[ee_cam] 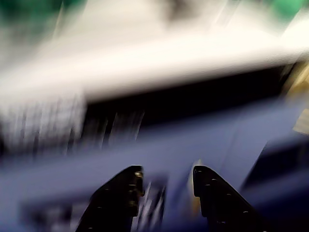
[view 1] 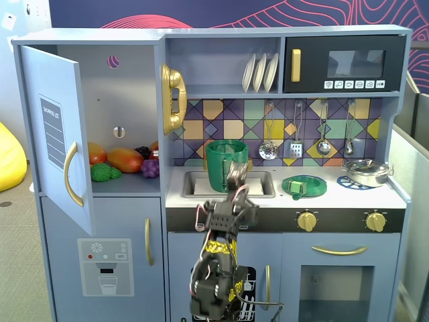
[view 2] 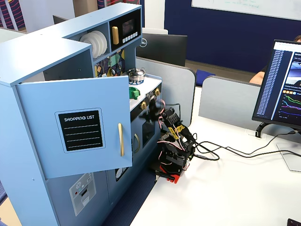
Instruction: Take off the lid from the green recipient and place it on the counter
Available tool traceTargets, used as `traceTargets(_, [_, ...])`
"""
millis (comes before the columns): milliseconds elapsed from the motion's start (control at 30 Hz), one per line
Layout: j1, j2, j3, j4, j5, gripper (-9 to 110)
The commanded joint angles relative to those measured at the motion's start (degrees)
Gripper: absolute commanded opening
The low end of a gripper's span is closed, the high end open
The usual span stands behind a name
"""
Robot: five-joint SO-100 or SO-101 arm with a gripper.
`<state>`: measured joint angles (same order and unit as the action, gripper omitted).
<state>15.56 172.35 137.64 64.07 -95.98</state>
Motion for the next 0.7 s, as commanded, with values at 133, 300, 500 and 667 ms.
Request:
traceTargets(133, [-10.11, 0.70, 18.19, -1.14, 3.78, 0])
traceTargets(300, [-13.36, 1.05, 29.27, -8.61, 6.94, 0])
traceTargets(500, [-15.64, 2.99, 34.01, -3.16, 10.11, 0])
traceTargets(667, [-16.79, 5.80, 34.01, 9.58, 8.88, 0])
